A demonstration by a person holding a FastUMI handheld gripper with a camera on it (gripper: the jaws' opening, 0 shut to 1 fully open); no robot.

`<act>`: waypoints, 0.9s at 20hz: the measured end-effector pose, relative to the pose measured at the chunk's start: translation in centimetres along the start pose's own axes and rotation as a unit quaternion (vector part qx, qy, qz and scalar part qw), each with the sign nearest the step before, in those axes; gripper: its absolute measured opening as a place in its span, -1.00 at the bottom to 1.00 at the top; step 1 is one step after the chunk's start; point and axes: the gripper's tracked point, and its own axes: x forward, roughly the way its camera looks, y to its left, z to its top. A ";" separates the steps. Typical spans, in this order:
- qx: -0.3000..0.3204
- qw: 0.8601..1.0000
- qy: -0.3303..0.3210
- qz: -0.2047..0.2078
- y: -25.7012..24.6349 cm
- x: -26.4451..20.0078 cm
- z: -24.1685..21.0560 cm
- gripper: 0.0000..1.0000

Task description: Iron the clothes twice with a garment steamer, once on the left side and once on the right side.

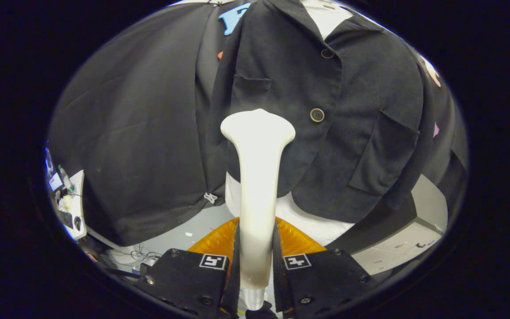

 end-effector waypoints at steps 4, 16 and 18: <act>0.008 1.000 -0.003 0.008 -0.3 -0.7 -0.5 -0.33; 0.054 0.998 -0.017 0.006 -9.5 -7.8 -9.5 -0.33; 0.073 0.997 -0.021 -0.008 -12.8 -10.4 -12.5 -0.33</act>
